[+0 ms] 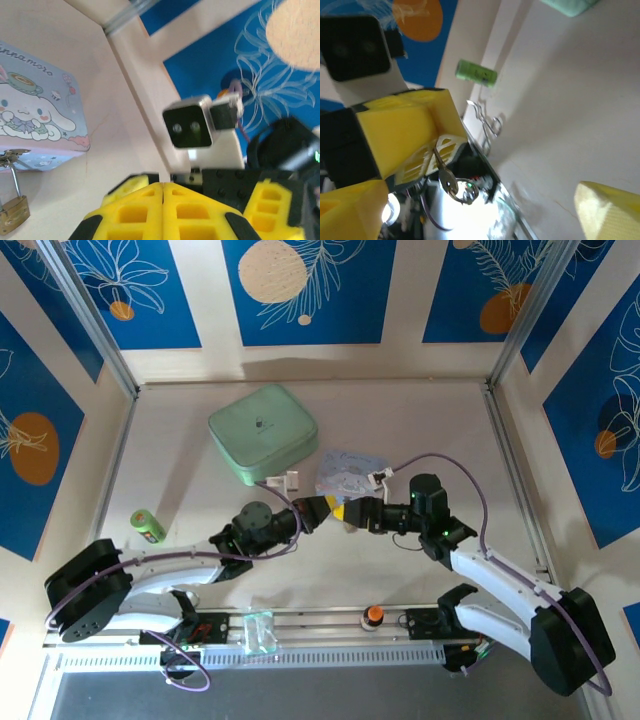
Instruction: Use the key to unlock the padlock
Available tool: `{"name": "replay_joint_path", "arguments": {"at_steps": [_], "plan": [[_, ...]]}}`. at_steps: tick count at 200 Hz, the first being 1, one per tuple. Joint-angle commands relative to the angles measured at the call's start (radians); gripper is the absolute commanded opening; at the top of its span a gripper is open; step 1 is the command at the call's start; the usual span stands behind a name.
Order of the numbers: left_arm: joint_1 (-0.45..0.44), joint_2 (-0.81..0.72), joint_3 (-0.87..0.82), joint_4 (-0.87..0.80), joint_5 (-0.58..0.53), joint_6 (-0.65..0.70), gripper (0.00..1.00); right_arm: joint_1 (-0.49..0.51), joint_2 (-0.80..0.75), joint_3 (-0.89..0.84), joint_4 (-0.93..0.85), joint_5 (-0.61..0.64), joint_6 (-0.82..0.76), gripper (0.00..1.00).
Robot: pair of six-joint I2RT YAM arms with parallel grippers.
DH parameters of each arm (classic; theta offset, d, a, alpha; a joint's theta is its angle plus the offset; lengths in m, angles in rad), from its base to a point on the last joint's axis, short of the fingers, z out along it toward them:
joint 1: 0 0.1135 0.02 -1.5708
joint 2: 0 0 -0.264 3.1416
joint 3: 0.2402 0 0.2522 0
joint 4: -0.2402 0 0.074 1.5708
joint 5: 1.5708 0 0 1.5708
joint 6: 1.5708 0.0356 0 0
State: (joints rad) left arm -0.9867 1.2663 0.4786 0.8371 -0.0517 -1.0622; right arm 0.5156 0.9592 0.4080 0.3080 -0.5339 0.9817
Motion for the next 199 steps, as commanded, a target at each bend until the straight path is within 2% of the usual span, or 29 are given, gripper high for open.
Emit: {"name": "replay_joint_path", "arguments": {"at_steps": [1, 14, 34, 55, 103, 143, 199], "plan": [[0.0, 0.017, -0.034, 0.123, -0.122, -0.168, 0.0, 0.057, -0.021, -0.071, 0.184, 0.21, 0.239, 0.85], [-0.001, 0.025, -0.044, 0.168, -0.151, -0.199, 0.0, 0.093, -0.034, -0.11, 0.261, 0.3, 0.308, 0.77], [-0.003, 0.028, -0.048, 0.18, -0.176, -0.246, 0.0, 0.123, -0.065, -0.133, 0.299, 0.399, 0.338, 0.76], [-0.006, 0.026, -0.044, 0.197, -0.18, -0.247, 0.0, 0.144, -0.083, -0.108, 0.281, 0.434, 0.328, 0.71], [-0.006, 0.018, -0.046, 0.199, -0.18, -0.26, 0.0, 0.169, -0.055, -0.098, 0.387, 0.486, 0.386, 0.51], [-0.007, 0.043, -0.052, 0.256, -0.175, -0.3, 0.0, 0.218, 0.01, -0.058, 0.438, 0.488, 0.384, 0.47], [-0.004, 0.041, -0.075, 0.28, -0.206, -0.307, 0.0, 0.23, 0.037, -0.061, 0.474, 0.488, 0.385, 0.44]]}}
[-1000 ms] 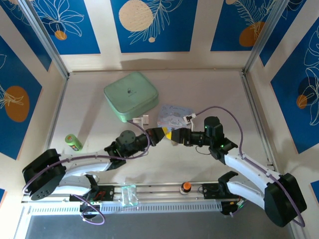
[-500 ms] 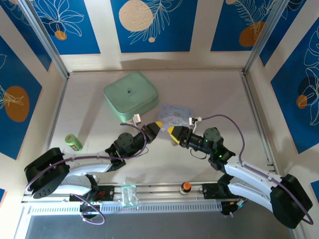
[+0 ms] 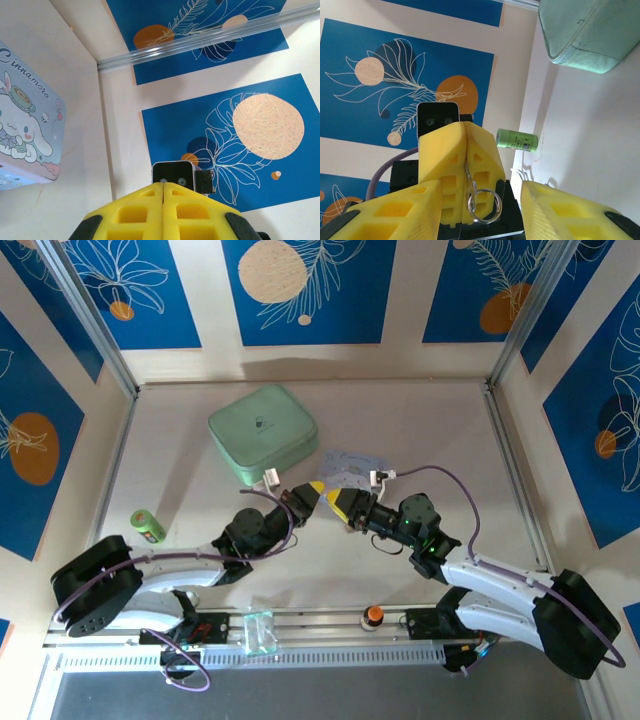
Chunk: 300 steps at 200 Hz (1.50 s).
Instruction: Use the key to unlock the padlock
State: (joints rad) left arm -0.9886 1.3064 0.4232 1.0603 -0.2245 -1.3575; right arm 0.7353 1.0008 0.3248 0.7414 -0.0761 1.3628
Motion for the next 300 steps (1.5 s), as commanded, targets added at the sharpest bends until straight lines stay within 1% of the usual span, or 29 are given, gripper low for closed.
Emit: {"name": "replay_joint_path", "arguments": {"at_steps": [1, 31, 39, 51, 71, 98, 122, 145, 164, 191, 216, 238, 252, 263, 272, 278, 286, 300], "plan": [[-0.002, 0.001, -0.02, 0.057, -0.033, -0.012, 0.0, 0.01, -0.005, 0.021, 0.041, 0.031, 0.004, 0.44], [-0.002, 0.023, -0.006, 0.078, -0.002, -0.013, 0.0, 0.015, -0.006, 0.014, 0.056, 0.033, 0.01, 0.39], [-0.002, 0.034, -0.007, 0.099, 0.0, -0.02, 0.0, 0.019, -0.005, 0.015, 0.058, 0.036, 0.008, 0.37], [-0.002, 0.048, -0.008, 0.125, 0.002, -0.026, 0.0, 0.022, -0.004, 0.024, 0.048, 0.035, 0.002, 0.37], [-0.002, 0.061, 0.0, 0.124, 0.008, -0.035, 0.0, 0.026, 0.006, 0.034, 0.04, 0.028, 0.001, 0.35], [-0.002, 0.074, -0.008, 0.158, 0.001, -0.049, 0.0, 0.03, 0.016, 0.026, 0.056, 0.029, 0.01, 0.3], [-0.002, 0.047, -0.006, 0.124, -0.003, -0.038, 0.0, 0.032, -0.003, 0.004, 0.052, 0.068, 0.021, 0.23], [-0.002, 0.017, -0.006, 0.083, -0.009, -0.027, 0.0, 0.032, -0.026, 0.001, 0.018, 0.085, 0.011, 0.22], [-0.002, 0.006, -0.006, 0.065, -0.01, -0.022, 0.0, 0.032, -0.033, -0.001, 0.009, 0.086, 0.009, 0.18], [-0.002, 0.012, 0.001, 0.066, -0.001, -0.021, 0.0, 0.03, -0.023, 0.002, 0.007, 0.081, 0.01, 0.19], [-0.002, 0.017, 0.0, 0.082, 0.002, -0.025, 0.0, 0.03, -0.001, 0.009, 0.024, 0.066, 0.014, 0.27], [-0.002, 0.013, -0.004, 0.073, -0.002, -0.025, 0.0, 0.033, 0.009, 0.012, 0.033, 0.063, 0.015, 0.22], [-0.002, 0.01, -0.006, 0.073, -0.004, -0.025, 0.0, 0.032, 0.01, 0.012, 0.026, 0.067, 0.015, 0.22], [-0.002, 0.009, -0.005, 0.073, -0.004, -0.025, 0.0, 0.032, 0.013, 0.013, 0.022, 0.064, 0.015, 0.27], [-0.002, 0.007, -0.004, 0.069, -0.003, -0.025, 0.0, 0.032, 0.018, 0.014, 0.024, 0.058, 0.018, 0.36], [-0.002, 0.007, -0.005, 0.066, -0.002, -0.024, 0.0, 0.032, 0.023, 0.014, 0.028, 0.052, 0.019, 0.38], [-0.002, 0.007, -0.004, 0.063, -0.003, -0.024, 0.0, 0.033, 0.029, 0.016, 0.035, 0.047, 0.02, 0.37], [-0.002, 0.01, -0.004, 0.064, -0.004, -0.025, 0.0, 0.035, 0.034, 0.016, 0.038, 0.053, 0.024, 0.31]]}}
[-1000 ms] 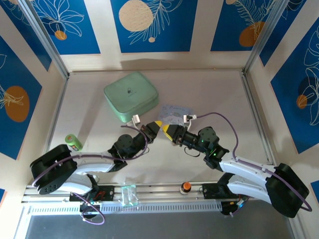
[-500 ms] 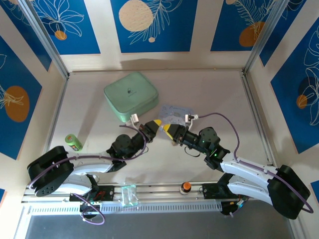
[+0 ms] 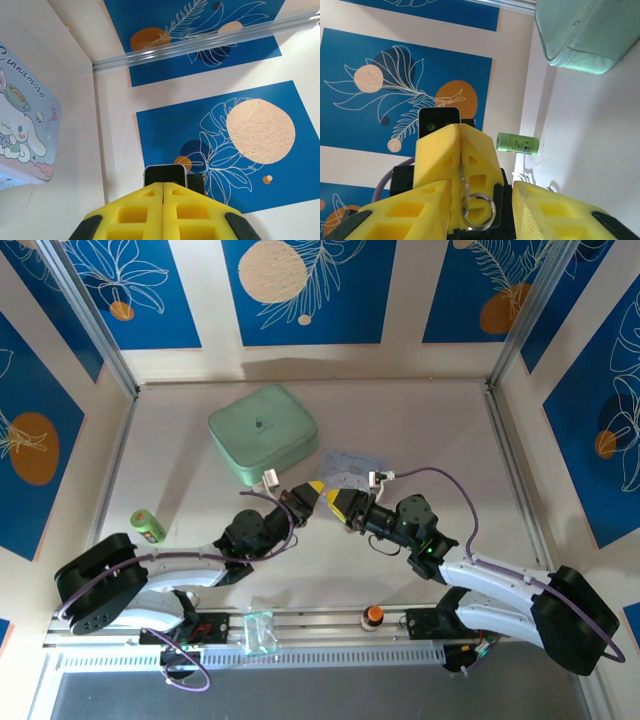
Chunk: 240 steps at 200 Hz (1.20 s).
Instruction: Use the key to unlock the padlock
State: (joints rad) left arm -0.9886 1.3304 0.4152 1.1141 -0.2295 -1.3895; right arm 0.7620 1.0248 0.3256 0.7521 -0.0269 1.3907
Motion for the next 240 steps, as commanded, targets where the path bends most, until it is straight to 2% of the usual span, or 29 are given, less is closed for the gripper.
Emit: {"name": "replay_joint_path", "arguments": {"at_steps": [1, 91, 140, 162, 169, 183, 189, 198, 209, 218, 240], "plan": [[-0.002, -0.014, 0.004, 0.01, 0.001, 0.006, 0.0, 0.008, 0.01, 0.015, 0.027, 0.004, -0.003, 0.31], [-0.002, -0.011, 0.001, 0.011, 0.003, 0.001, 0.0, 0.005, 0.001, 0.003, 0.011, 0.028, 0.007, 0.12], [-0.002, -0.014, -0.001, 0.008, -0.003, -0.005, 0.0, 0.003, 0.001, 0.003, 0.006, 0.027, 0.008, 0.08], [-0.002, -0.013, 0.0, 0.004, -0.001, -0.006, 0.0, 0.002, 0.001, 0.004, 0.003, 0.022, 0.006, 0.11], [-0.002, -0.012, 0.002, 0.004, 0.001, -0.004, 0.0, 0.002, 0.0, 0.004, 0.003, 0.024, 0.006, 0.16], [-0.002, -0.012, 0.005, 0.0, 0.003, -0.002, 0.0, 0.0, -0.003, 0.007, 0.0, 0.021, 0.006, 0.36], [-0.002, -0.011, 0.005, 0.001, 0.003, -0.003, 0.0, -0.001, -0.006, 0.012, -0.006, 0.016, 0.005, 0.4], [-0.002, -0.01, 0.005, 0.003, 0.003, -0.006, 0.0, -0.003, -0.009, 0.02, -0.015, 0.01, 0.0, 0.38], [-0.002, -0.008, 0.005, 0.006, 0.004, -0.007, 0.0, -0.003, -0.01, 0.026, -0.026, 0.01, -0.001, 0.28], [-0.002, -0.005, 0.005, 0.009, 0.006, -0.011, 0.0, -0.002, -0.012, 0.026, -0.026, 0.014, 0.001, 0.24], [-0.002, -0.004, 0.003, 0.02, 0.005, -0.013, 0.0, -0.003, -0.014, 0.02, -0.022, 0.023, 0.005, 0.21]]}}
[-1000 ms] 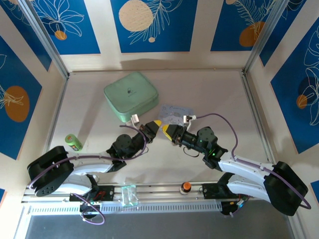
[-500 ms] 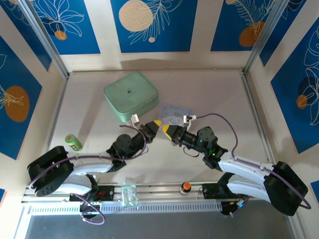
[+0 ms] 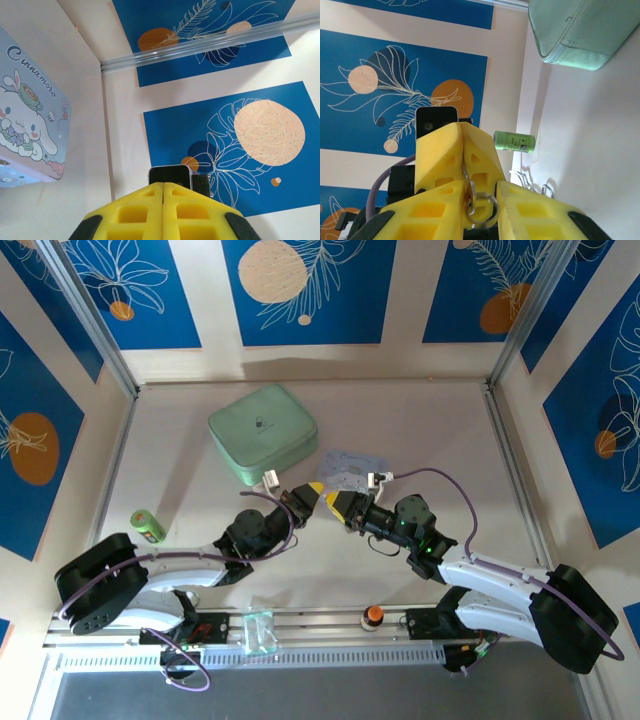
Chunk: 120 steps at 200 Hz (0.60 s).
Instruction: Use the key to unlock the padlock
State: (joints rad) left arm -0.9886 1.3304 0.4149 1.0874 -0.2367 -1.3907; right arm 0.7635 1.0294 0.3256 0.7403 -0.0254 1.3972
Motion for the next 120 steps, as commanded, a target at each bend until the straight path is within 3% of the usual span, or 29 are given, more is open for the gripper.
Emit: {"name": "replay_joint_path", "arguments": {"at_steps": [1, 55, 120], "plan": [[-0.002, -0.004, 0.003, 0.046, 0.013, -0.012, 0.0, -0.004, -0.019, 0.02, -0.011, 0.021, -0.003, 0.21], [-0.002, -0.006, 0.003, 0.049, 0.021, -0.015, 0.0, -0.004, -0.015, 0.027, -0.021, 0.029, -0.001, 0.06], [-0.002, 0.003, -0.003, 0.047, 0.014, -0.016, 0.0, -0.007, -0.015, 0.043, -0.037, 0.027, -0.007, 0.0]]}}
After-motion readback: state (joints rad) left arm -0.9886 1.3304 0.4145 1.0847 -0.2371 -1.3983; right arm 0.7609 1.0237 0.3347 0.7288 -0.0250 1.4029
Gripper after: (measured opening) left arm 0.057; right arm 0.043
